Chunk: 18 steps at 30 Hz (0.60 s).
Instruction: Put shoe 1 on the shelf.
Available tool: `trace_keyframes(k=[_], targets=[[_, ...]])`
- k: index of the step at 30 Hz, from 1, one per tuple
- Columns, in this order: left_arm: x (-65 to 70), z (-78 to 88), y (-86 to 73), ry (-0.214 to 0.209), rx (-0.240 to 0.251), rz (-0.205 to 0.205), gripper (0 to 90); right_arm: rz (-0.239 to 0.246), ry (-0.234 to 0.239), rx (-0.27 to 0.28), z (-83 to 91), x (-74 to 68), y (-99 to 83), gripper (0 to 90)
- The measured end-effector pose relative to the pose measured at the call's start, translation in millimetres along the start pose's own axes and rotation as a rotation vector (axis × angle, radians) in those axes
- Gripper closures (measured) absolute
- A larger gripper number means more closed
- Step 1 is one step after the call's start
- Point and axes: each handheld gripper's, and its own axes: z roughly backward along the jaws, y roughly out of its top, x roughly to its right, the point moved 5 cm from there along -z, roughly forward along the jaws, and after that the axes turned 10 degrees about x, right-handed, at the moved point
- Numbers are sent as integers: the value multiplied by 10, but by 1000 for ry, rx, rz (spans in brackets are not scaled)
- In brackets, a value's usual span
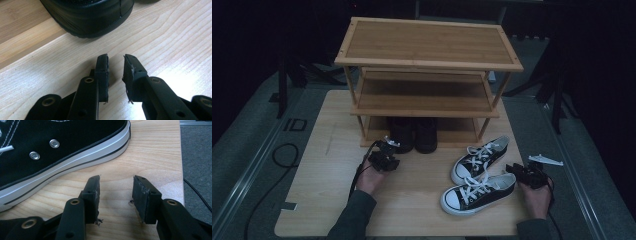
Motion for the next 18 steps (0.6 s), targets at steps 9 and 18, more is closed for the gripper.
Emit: trace_keyframes(k=[9, 18], targets=[[-25, 74, -46, 16, 20, 12, 669, 32, 2, -1, 51, -52, 32, 726], [2, 218, -10, -24, 62, 24, 667, 123, -17, -31, 147, -131, 18, 894]])
